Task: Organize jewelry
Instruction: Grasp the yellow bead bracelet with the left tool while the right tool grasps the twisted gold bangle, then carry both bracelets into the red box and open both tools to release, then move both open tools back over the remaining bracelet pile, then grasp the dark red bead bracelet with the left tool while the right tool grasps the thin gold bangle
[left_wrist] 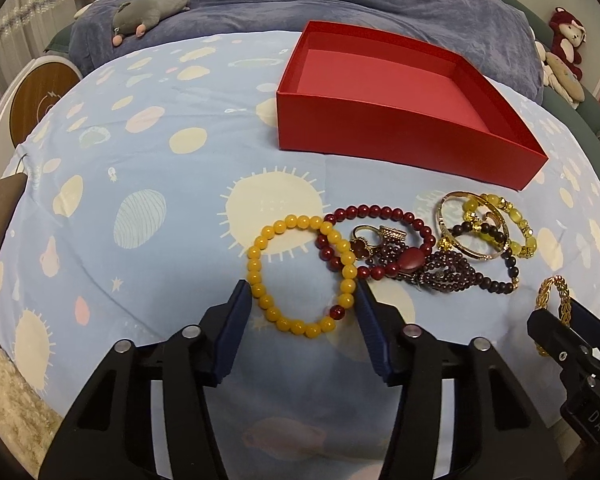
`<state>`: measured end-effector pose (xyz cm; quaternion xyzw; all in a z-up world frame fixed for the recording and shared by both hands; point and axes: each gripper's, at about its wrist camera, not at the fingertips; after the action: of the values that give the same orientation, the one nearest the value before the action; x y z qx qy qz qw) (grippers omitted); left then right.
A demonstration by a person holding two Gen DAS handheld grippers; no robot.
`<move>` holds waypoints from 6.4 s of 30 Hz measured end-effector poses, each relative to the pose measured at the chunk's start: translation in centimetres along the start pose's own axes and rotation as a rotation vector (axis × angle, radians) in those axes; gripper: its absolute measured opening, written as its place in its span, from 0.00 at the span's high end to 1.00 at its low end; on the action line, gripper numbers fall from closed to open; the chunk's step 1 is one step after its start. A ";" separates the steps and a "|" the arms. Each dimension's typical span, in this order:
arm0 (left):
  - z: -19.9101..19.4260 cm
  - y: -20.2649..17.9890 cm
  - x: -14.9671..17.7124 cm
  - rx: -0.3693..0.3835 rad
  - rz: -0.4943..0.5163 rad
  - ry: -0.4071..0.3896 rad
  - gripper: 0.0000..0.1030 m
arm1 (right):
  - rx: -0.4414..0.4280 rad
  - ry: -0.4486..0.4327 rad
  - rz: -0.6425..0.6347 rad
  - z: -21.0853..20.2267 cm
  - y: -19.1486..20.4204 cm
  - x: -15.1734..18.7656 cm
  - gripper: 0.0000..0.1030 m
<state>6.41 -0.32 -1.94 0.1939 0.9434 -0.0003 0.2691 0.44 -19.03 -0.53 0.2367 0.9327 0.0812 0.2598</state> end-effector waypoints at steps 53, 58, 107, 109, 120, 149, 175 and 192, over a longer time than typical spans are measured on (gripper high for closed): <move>-8.4 0.1 -11.9 0.075 -0.008 -0.230 0.93 | -0.074 -0.097 -0.094 -5.7 7.3 -9.4 0.44; -6.3 0.5 -16.2 0.093 0.005 -0.238 0.93 | -0.066 -0.112 -0.091 -3.7 7.5 -13.7 0.44; 7.1 1.7 -27.2 0.049 0.035 -0.143 0.78 | 0.037 -0.089 -0.085 8.9 8.6 -25.3 0.43; 6.4 1.7 -27.1 0.049 0.037 -0.148 0.78 | 0.035 -0.093 -0.086 8.3 8.5 -25.2 0.43; 1.0 3.1 -23.0 0.023 0.025 -0.175 0.76 | 0.014 -0.130 -0.055 2.0 6.7 -21.9 0.43; 1.2 1.6 -3.7 0.049 -0.009 0.027 0.69 | 0.068 0.023 0.008 -2.5 -0.2 -3.6 0.43; -0.3 1.3 -2.0 0.056 -0.010 -0.017 0.93 | 0.040 0.057 -0.057 -0.2 2.8 -3.4 0.43; 0.6 1.8 -1.8 0.077 -0.024 0.012 0.93 | 0.042 0.096 -0.126 4.8 6.9 -5.0 0.43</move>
<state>8.84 0.61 -1.37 0.1929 0.9466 -0.0386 0.2556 9.48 -15.29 -0.51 0.1786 0.9587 0.0564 0.2142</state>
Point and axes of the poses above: each gripper's, at about its wrist camera, not at the fingertips, and z roughly the way its jaws point, y to its left, x to its underside, and after that the axes turned 15 degrees about z, right-handed
